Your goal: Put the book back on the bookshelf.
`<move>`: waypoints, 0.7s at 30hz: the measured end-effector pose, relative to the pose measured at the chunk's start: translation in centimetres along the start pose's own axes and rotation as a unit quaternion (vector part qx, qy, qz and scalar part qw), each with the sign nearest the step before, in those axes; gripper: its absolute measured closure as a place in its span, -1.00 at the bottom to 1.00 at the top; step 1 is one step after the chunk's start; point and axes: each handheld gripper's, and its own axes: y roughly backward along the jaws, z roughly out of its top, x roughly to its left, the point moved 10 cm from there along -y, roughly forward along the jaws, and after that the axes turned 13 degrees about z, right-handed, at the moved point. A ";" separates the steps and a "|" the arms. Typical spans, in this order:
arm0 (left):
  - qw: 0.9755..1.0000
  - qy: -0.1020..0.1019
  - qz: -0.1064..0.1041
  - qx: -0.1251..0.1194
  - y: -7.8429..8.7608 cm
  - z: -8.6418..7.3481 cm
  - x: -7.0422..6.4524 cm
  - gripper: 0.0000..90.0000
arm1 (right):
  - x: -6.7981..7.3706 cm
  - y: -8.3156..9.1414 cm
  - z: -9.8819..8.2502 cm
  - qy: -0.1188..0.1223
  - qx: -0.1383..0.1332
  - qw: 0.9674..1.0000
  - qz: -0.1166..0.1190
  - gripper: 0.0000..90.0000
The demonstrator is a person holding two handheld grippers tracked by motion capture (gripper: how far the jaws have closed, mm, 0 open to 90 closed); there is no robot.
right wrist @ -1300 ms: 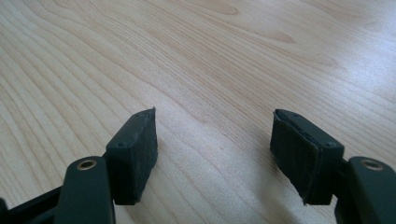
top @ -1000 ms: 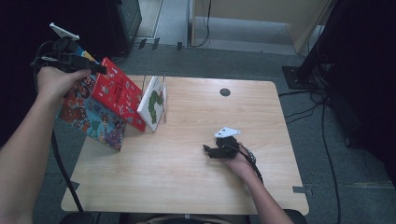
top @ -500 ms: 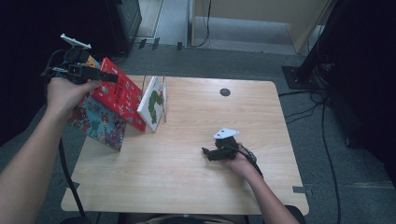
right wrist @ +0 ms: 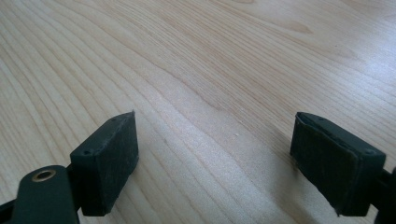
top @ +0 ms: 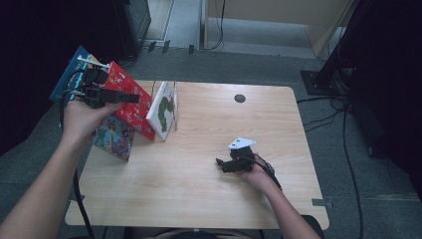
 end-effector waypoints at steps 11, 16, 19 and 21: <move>1.000 -0.028 -0.006 -0.005 -2.1 -3.8 -2.0 -0.05 | 0.1 0.3 -0.3 0.000 -0.001 1.000 0.000 -0.66; 1.000 -0.023 -0.018 -0.003 -3.8 -6.0 -2.5 -0.07 | 0.1 0.3 -0.3 0.000 -0.001 1.000 0.000 -0.66; 0.999 -0.035 -0.015 -0.006 -5.0 -7.6 -3.4 -0.06 | 0.1 0.3 -0.3 -0.001 -0.001 1.000 -0.001 -0.66; 0.999 -0.045 -0.031 0.002 -5.6 -8.5 -4.5 -0.06 | 0.1 0.3 -0.3 -0.001 -0.001 1.000 -0.001 -0.66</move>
